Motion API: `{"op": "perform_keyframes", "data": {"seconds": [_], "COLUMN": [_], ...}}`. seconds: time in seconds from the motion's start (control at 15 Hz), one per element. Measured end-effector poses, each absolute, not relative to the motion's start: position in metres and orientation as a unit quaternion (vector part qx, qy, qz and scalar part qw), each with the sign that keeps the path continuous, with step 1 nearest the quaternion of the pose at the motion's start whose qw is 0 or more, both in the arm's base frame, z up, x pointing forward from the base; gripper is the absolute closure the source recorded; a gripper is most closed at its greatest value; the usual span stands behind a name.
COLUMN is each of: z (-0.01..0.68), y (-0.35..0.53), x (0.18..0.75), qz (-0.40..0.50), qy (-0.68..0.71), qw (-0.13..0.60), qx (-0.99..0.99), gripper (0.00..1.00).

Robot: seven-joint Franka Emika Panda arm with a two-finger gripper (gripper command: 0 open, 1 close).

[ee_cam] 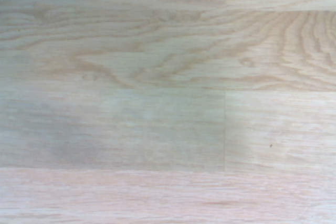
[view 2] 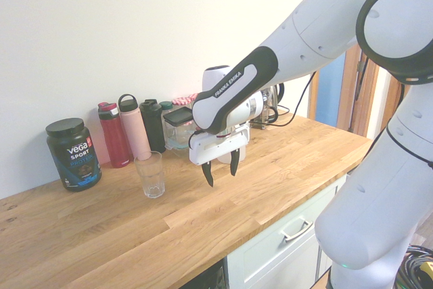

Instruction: Pour me some water

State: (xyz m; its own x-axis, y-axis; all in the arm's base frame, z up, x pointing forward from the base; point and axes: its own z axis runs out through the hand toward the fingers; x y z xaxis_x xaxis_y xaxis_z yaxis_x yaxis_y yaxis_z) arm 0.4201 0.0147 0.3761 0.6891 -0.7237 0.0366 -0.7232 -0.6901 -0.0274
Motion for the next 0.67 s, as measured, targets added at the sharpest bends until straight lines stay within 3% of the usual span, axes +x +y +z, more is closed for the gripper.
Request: {"op": "perform_keyframes", "data": {"seconds": [0.27, 0.67], "z": [0.390, 0.512], "y": [0.015, -0.013], "x": [0.423, 0.433], "qz": [-0.041, -0.094], "qy": [0.394, 0.388], "qw": [0.014, 0.032], "qx": [-0.918, -0.916], "gripper": [0.00, 0.00]}}
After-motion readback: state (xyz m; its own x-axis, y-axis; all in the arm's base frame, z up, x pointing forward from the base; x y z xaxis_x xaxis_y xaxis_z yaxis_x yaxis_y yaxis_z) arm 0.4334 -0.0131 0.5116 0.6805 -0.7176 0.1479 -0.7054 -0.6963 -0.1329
